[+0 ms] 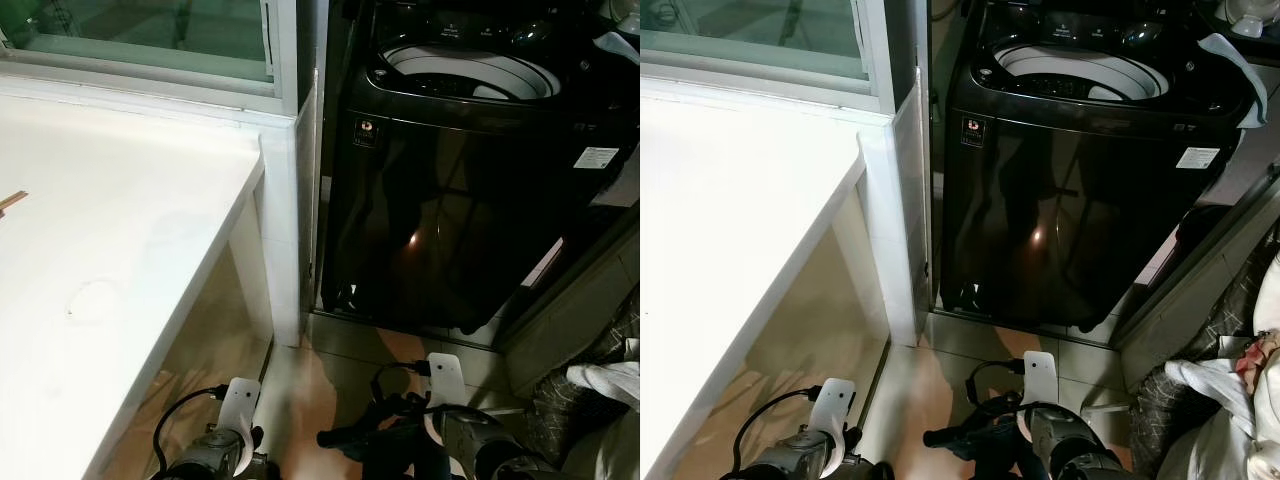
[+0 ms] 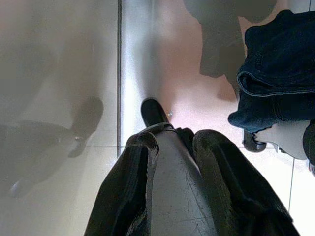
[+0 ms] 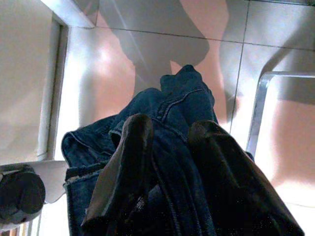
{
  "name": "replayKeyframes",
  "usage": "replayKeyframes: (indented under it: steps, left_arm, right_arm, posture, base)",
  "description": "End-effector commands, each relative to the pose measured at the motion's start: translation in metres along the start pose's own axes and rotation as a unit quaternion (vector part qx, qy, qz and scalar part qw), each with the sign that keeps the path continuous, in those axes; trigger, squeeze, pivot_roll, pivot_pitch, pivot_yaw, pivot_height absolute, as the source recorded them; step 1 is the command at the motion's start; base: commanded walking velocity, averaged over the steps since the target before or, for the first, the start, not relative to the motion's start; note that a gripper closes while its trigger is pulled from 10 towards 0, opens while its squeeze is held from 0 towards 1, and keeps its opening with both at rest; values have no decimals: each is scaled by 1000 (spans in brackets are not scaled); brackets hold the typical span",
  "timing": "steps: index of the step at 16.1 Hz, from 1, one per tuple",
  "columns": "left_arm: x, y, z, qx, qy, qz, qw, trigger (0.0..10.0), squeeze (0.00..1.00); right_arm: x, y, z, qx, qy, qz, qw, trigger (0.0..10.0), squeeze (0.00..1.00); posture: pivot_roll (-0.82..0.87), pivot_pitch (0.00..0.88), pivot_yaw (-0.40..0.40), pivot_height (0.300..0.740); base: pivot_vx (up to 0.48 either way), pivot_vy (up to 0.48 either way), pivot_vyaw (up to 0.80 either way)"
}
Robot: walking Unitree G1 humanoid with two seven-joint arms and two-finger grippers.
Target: Clothes washing
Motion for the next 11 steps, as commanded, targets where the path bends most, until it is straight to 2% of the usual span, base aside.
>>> replayKeyframes:
  steps: [1, 5, 9, 11]
  left_arm:
    - [0, -2, -5, 3, 7, -3, 1000, 10000, 0]
    - [0, -2, -7, 4, 8, -4, 1000, 10000, 0]
    - [0, 0, -8, 5, 9, -3, 1000, 10000, 0]
    - [0, 1, -8, 5, 10, -2, 1000, 10000, 0]
  right_arm:
    - [0, -4, 1, -12, 1, -2, 1000, 10000, 0]
    - [-1, -7, 0, -23, 1, -8, 1000, 10000, 0]
    - [0, 1, 3, -31, -3, -3, 1000, 10000, 0]
    - [0, 3, 5, -31, -6, 0, 1000, 10000, 0]
  posture:
    - [-10, 18, -25, 740]
    - [-9, 20, -27, 740]
    - [-9, 21, -27, 740]
    - [-9, 21, -27, 740]
  base:
    - [0, 0, 0]
    - [0, 0, -731]
    - [0, 0, -703]
    - [0, 0, 0]
Point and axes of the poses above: a point about 5 cm out from each wrist's last joint towards the gripper, its own x axis pointing out of the wrist towards the gripper, its own z axis along the axis of the wrist's last joint, y = z × x, the point moved 2 cm from there along x, pointing out of the wrist towards the gripper, and after that the axes turned 3 degrees about x, right-handed, at the moved point
